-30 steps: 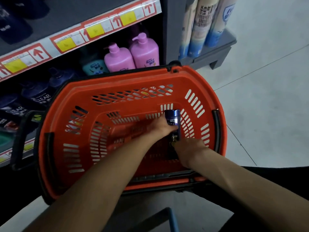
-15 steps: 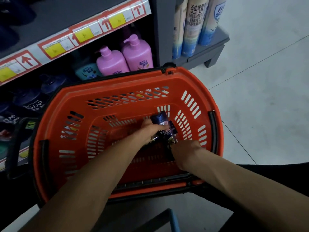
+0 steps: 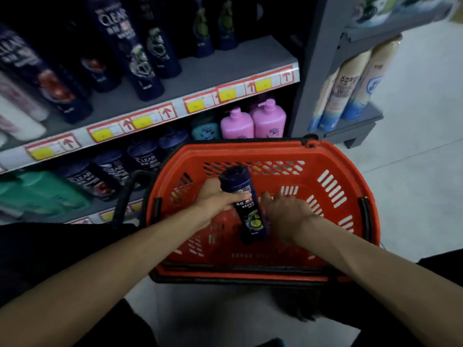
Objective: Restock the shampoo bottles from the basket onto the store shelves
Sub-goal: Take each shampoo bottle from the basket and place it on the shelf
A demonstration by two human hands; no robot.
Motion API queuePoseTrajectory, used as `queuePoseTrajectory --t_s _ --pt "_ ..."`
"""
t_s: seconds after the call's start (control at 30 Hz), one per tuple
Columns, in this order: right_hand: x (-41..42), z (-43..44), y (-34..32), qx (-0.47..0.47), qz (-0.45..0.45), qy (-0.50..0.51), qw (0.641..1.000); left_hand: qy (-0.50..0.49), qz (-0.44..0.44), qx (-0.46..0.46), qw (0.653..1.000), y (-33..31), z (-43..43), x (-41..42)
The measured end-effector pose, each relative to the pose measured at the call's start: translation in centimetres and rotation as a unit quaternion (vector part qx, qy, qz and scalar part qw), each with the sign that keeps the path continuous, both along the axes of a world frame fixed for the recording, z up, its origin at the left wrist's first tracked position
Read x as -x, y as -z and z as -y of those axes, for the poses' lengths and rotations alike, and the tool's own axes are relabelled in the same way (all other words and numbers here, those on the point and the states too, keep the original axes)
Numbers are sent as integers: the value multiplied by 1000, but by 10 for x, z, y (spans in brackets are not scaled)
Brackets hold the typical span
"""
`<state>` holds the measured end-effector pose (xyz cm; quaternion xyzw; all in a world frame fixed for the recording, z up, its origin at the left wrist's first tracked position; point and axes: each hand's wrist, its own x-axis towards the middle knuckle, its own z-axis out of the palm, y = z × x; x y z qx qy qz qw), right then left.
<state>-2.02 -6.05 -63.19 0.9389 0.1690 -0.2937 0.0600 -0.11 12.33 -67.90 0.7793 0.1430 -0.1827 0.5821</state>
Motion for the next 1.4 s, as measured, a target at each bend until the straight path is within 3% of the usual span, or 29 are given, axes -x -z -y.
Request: queuePoseTrajectory --t_s 0.1,0.2,0.33,0.57,0.73,0.8,0.87,1.0,1.1,1.2,1.4 --pt "4 -20 -11 -74 26 5 997 12 88 -21 996 -31 -21 5" --pt "7 -24 -12 -206 75 29 975 -41 155 6 987 -50 -28 7" --pt "2 -20 -16 -295 147 49 943 -105 169 55 978 -62 -18 8" --pt "-5 -32 -26 -338 221 72 912 -161 170 80 969 -89 -11 7" --pt "-13 -35 -37 -459 184 117 861 -163 157 92 970 -108 -4 -1" --pt "-15 -35 -41 -528 116 168 825 -157 141 71 975 -116 -3 0" --pt "-16 -36 -46 -590 26 232 773 -155 126 77 977 -123 -6 1" --pt "-18 -36 -52 -666 -130 367 636 -143 118 90 979 -132 -14 4" --pt "-22 -30 -51 -676 -204 412 576 -138 125 83 979 -132 -17 8" --pt "-24 -24 -49 -671 -218 437 558 -105 139 57 983 -129 -18 14" --pt "-25 -22 -52 -672 -152 403 602 -43 143 13 989 -123 -9 16"
